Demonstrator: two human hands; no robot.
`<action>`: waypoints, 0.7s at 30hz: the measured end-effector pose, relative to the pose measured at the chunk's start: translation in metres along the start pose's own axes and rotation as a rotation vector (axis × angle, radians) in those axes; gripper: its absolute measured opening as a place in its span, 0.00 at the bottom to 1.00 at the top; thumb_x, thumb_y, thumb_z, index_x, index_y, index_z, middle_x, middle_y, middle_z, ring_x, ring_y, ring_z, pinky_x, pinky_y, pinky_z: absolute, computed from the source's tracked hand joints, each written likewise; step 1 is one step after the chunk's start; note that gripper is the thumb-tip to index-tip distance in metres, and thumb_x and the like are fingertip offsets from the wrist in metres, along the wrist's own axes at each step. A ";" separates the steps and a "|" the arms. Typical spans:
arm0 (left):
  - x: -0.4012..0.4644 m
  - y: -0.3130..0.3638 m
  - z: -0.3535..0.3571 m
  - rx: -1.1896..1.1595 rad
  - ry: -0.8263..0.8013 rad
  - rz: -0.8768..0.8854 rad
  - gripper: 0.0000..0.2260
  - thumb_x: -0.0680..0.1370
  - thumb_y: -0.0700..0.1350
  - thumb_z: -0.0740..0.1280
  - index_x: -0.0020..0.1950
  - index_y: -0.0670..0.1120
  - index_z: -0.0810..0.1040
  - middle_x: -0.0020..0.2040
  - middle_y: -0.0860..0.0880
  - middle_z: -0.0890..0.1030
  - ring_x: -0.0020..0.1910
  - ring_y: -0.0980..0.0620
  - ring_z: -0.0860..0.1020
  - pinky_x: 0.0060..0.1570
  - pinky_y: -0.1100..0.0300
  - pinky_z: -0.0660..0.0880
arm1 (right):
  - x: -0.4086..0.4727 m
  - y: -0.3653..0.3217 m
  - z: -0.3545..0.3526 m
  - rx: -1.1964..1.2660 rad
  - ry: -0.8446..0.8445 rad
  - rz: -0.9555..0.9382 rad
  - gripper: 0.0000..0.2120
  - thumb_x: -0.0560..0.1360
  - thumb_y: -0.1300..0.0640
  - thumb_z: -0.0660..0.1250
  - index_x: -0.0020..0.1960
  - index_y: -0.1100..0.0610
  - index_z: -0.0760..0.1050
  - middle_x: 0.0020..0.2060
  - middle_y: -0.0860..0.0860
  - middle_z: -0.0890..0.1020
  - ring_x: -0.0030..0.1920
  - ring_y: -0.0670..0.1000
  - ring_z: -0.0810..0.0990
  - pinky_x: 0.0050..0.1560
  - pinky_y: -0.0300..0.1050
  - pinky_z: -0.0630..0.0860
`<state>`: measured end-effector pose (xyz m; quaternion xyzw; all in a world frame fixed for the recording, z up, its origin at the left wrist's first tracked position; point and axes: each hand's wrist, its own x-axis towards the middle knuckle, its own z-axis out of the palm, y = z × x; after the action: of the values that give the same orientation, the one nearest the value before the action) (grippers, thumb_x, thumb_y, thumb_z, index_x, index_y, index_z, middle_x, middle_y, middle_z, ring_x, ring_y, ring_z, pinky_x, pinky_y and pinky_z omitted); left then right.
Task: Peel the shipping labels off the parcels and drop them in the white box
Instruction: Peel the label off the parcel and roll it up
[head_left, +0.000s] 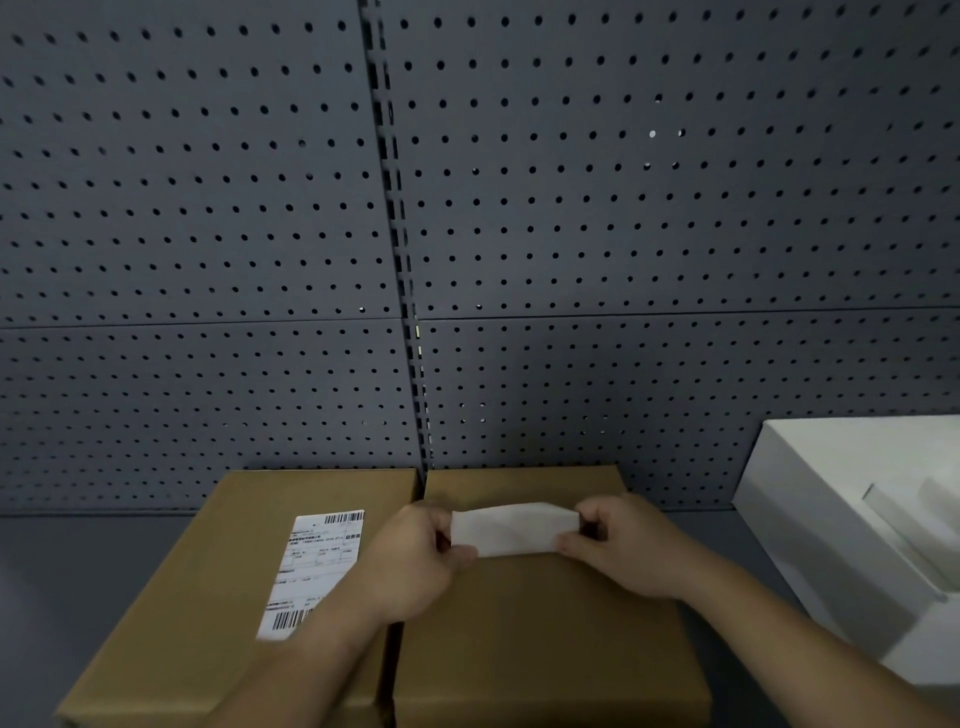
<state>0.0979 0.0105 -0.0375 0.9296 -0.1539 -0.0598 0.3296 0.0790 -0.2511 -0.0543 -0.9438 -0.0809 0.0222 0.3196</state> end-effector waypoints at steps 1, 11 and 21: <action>0.000 0.001 0.001 0.005 0.011 -0.004 0.04 0.77 0.46 0.72 0.50 0.49 0.85 0.47 0.55 0.83 0.45 0.61 0.80 0.44 0.66 0.77 | 0.000 0.001 0.000 0.001 -0.007 -0.001 0.22 0.76 0.40 0.67 0.43 0.61 0.79 0.33 0.51 0.75 0.31 0.42 0.69 0.35 0.40 0.67; 0.003 0.007 0.002 0.039 0.010 -0.036 0.04 0.78 0.45 0.69 0.45 0.50 0.83 0.46 0.53 0.83 0.44 0.58 0.80 0.44 0.62 0.77 | -0.002 -0.002 -0.003 -0.019 -0.013 -0.025 0.14 0.77 0.43 0.68 0.40 0.51 0.80 0.37 0.49 0.77 0.34 0.44 0.73 0.38 0.42 0.71; 0.001 0.003 -0.005 -0.088 -0.060 -0.073 0.07 0.73 0.43 0.75 0.43 0.56 0.82 0.43 0.60 0.82 0.43 0.64 0.80 0.41 0.70 0.74 | -0.002 -0.001 0.001 0.023 0.006 -0.016 0.18 0.78 0.43 0.66 0.41 0.57 0.79 0.32 0.46 0.75 0.29 0.41 0.69 0.33 0.37 0.67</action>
<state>0.0993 0.0108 -0.0321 0.9169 -0.1270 -0.1064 0.3632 0.0768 -0.2506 -0.0546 -0.9395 -0.0873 0.0177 0.3308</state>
